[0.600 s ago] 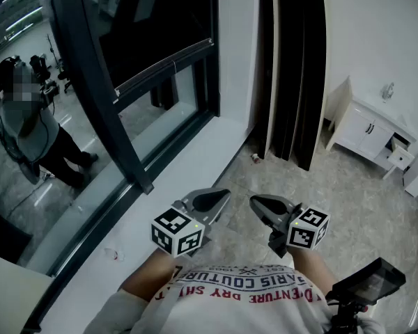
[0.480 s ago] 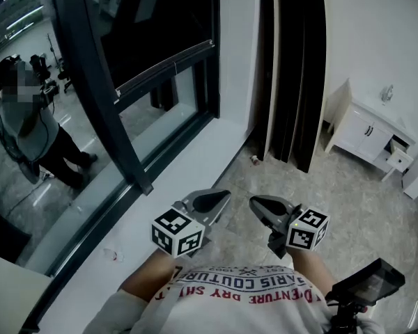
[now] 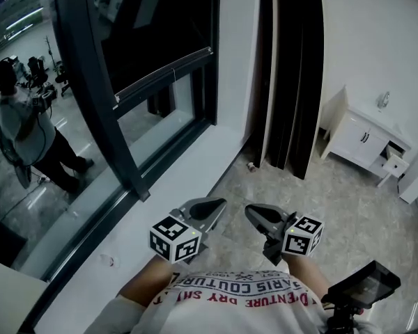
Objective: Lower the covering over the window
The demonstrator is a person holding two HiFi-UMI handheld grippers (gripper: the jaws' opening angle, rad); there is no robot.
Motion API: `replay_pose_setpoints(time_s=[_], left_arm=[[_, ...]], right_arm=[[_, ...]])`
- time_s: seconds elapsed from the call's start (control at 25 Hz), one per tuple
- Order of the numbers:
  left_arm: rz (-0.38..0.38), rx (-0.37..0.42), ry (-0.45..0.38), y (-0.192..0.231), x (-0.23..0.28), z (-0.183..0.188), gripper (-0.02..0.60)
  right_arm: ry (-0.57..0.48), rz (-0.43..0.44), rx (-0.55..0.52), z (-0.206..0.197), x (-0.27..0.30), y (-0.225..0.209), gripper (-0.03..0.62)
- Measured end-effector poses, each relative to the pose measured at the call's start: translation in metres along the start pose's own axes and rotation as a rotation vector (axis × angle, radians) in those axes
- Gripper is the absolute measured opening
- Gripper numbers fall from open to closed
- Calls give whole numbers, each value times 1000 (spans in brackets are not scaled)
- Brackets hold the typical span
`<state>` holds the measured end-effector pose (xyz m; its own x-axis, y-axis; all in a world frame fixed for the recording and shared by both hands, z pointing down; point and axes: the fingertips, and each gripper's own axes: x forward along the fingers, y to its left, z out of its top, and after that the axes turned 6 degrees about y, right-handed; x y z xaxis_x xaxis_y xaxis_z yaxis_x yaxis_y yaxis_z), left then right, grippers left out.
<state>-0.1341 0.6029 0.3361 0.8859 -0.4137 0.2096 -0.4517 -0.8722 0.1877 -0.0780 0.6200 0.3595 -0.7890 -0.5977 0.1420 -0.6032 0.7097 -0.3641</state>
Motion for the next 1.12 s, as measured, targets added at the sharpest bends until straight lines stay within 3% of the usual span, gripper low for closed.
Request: replay_pose_setpoints(time_s=[0.32, 0.56, 0.8, 1.12], left_arm=[[-7, 21, -44, 6, -10, 16, 3], [-28, -2, -33, 16, -9, -6, 3], [-23, -68, -22, 33, 21, -13, 3], [32, -71, 69, 92, 79, -17, 3]], right_arm=[[18, -11, -32, 17, 7, 2, 6], [44, -34, -22, -2, 19, 3, 6], [72, -43, 27, -9, 14, -36, 6], [39, 19, 69, -2, 50, -114, 6]])
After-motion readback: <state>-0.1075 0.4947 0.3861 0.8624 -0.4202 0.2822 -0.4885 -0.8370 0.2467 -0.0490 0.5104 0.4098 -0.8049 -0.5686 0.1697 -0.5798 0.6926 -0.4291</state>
